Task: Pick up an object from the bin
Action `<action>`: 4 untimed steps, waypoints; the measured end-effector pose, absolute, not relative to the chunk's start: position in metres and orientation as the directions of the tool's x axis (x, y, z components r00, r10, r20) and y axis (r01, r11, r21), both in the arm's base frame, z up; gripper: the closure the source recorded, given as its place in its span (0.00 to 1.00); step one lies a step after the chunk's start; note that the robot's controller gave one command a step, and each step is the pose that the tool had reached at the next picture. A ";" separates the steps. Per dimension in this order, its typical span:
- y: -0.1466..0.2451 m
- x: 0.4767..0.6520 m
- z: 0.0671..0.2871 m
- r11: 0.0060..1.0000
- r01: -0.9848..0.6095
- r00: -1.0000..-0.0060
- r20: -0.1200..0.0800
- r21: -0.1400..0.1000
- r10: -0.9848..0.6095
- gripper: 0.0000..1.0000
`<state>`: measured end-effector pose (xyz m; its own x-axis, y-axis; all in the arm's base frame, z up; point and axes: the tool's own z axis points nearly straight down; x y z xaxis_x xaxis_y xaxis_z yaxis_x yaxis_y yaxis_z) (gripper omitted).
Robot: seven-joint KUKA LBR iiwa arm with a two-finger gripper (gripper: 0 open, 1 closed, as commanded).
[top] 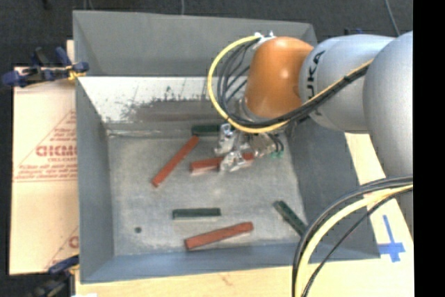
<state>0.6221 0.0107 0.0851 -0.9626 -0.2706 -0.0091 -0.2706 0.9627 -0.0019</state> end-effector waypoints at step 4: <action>0.010 0.620 0.121 0.963 -0.270 -0.963 -0.001 -0.001 -0.270 1.00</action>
Offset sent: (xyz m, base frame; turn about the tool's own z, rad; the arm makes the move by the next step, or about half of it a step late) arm 0.0001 -0.0002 0.0081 0.0000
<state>0.6202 0.0102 0.1214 -0.9628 -0.2701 -0.0014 -0.2701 0.9628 -0.0008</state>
